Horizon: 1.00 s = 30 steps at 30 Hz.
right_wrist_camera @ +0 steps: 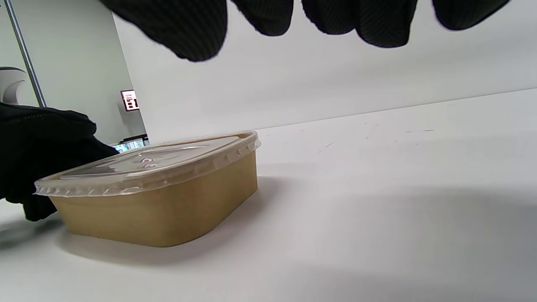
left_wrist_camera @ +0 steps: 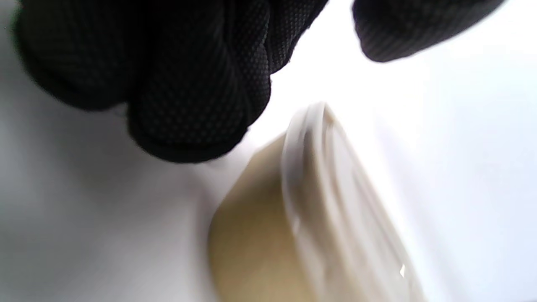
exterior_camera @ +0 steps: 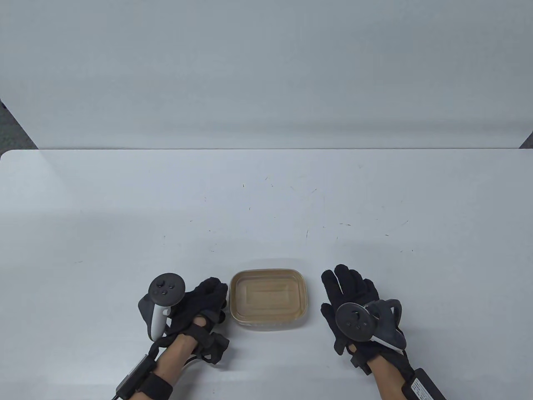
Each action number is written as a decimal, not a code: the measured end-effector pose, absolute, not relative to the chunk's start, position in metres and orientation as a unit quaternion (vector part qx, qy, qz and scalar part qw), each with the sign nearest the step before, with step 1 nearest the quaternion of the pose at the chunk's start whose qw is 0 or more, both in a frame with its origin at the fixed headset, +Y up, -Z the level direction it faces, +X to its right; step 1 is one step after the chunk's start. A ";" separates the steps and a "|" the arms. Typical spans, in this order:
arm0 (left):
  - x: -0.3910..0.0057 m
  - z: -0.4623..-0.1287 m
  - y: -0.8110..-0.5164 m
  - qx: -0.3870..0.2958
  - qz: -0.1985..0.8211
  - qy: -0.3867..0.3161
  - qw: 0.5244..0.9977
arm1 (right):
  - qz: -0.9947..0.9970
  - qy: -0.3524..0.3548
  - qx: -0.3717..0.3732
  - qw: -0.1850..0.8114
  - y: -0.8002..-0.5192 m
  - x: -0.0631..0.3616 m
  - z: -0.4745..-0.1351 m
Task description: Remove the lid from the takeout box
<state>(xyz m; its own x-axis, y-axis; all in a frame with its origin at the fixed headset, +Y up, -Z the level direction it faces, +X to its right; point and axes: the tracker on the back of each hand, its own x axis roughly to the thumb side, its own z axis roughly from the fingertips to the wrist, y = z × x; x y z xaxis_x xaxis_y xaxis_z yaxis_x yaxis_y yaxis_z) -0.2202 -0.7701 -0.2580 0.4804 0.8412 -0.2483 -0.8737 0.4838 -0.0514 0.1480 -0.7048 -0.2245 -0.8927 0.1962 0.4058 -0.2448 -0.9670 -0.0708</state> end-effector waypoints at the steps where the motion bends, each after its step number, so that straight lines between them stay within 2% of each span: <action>1: -0.224 -0.258 -0.767 -0.072 0.508 0.072 0.855 | 0.971 -0.062 0.202 0.115 -0.704 0.149 -0.224; 3: -0.228 -0.259 -0.763 -0.072 0.506 0.025 0.859 | 0.970 -0.064 0.204 0.120 -0.703 0.149 -0.223; 5: -0.226 -0.264 -0.762 -0.107 0.424 -0.047 0.898 | 0.969 -0.066 0.206 0.121 -0.702 0.149 -0.223; 6: -0.222 -0.266 -0.765 -0.144 0.336 -0.089 0.927 | 0.968 -0.066 0.208 0.120 -0.703 0.149 -0.222; 9: -0.212 -0.264 -0.779 -0.176 0.222 -0.130 0.950 | 0.968 -0.059 0.213 0.118 -0.705 0.147 -0.221; 16: -0.181 -0.270 -0.790 -0.235 0.174 -0.153 0.944 | 0.966 -0.047 0.227 0.112 -0.709 0.138 -0.221; 23: -0.175 -0.277 -0.791 -0.236 0.176 -0.143 0.945 | 0.960 -0.044 0.245 0.129 -0.704 0.127 -0.223; 27: -0.175 -0.277 -0.791 -0.236 0.175 -0.142 0.945 | 0.954 -0.061 0.279 0.093 -0.690 0.102 -0.225; 30: -0.175 -0.277 -0.791 -0.237 0.175 -0.142 0.945 | 0.937 -0.086 0.334 0.052 -0.679 0.064 -0.222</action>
<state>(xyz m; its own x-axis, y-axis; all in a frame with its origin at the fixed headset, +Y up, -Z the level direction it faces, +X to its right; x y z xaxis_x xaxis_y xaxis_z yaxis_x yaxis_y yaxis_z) -0.1751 -0.7914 -0.2772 0.8984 0.3976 0.1865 -0.2625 0.8267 -0.4977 0.0642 -0.6790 -0.2218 -0.7711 0.0405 0.6355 -0.1551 -0.9799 -0.1257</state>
